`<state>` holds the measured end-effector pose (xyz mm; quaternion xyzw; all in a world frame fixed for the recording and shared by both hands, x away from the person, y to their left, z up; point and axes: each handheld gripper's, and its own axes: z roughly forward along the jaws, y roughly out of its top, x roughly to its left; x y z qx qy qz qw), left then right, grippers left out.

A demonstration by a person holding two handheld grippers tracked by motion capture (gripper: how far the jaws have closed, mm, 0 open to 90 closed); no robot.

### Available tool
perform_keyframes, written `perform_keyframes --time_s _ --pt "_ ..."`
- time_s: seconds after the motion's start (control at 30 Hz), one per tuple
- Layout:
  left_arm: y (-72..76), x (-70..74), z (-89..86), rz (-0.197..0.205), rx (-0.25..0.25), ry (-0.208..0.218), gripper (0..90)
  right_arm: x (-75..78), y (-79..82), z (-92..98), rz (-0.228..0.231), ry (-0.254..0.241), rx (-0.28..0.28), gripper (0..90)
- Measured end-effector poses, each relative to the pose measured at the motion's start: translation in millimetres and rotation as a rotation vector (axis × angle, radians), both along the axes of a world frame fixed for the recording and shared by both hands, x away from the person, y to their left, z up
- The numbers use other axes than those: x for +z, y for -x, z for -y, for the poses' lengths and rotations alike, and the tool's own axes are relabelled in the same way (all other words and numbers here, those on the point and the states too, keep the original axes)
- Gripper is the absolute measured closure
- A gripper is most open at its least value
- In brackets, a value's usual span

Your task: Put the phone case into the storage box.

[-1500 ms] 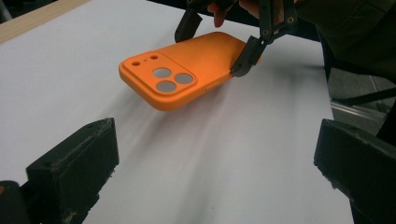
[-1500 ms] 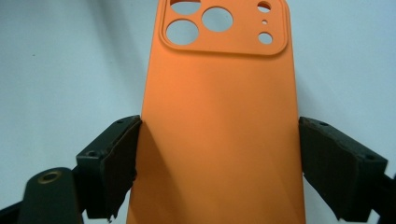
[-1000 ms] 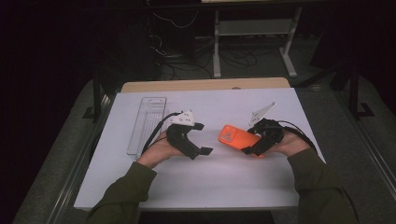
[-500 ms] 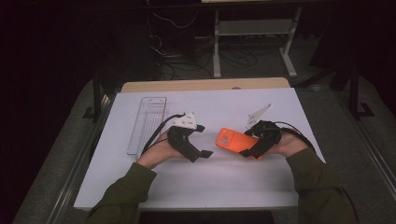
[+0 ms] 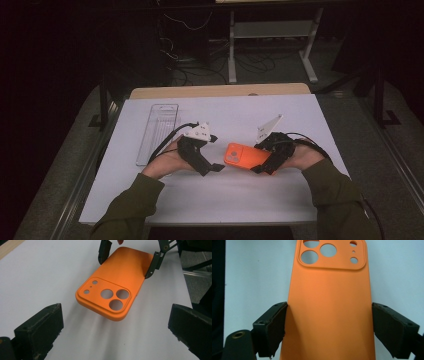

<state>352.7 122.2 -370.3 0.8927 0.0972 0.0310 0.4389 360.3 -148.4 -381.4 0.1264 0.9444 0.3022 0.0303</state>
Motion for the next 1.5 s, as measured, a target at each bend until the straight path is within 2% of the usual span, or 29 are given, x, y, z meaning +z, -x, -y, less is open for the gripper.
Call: perform_keyframes --time_s 0.3,0.53,0.7,0.9,0.97,1.17,1.33,1.43,1.47,1.5 --pt "2.6 -1.7 2.2 0.013 -0.035 -0.043 0.0 -2.0 4.5 -14.3 -0.005 0.023 0.057 15.1" --pt "4.8 -4.6 4.0 -0.009 -0.053 -0.054 0.0 -1.7 8.4 -23.2 -0.012 0.028 0.092 15.2" --pt "6.1 -5.5 5.5 -0.012 -0.070 -0.061 0.0 -1.2 11.4 -28.6 0.002 0.034 0.120 15.1" --pt "6.8 -9.1 8.6 -0.001 -0.114 -0.098 0.0 -1.3 15.3 -37.2 0.010 0.035 0.160 15.1" --pt "6.4 -10.0 9.9 0.009 -0.133 -0.105 0.0 -1.6 16.7 -40.1 0.013 0.037 0.169 15.1" --pt "9.6 -13.6 12.7 -0.003 -0.146 -0.134 0.0 -1.1 19.6 -46.5 0.021 0.036 0.186 15.1" --pt "10.8 -15.7 15.1 -0.008 -0.156 -0.137 0.0 -0.7 20.6 -48.0 0.024 0.035 0.194 15.1" --pt "11.7 -17.2 16.6 -0.009 -0.160 -0.143 0.0 -1.6 21.4 -49.0 0.004 0.028 0.195 15.1" --pt "12.2 -17.5 17.1 -0.010 -0.161 -0.149 0.0 -0.6 22.7 -49.2 0.009 0.045 0.183 15.1" --pt "12.4 -17.9 17.7 -0.008 -0.167 -0.156 0.0 -1.3 21.6 -50.3 0.023 0.034 0.200 15.1"
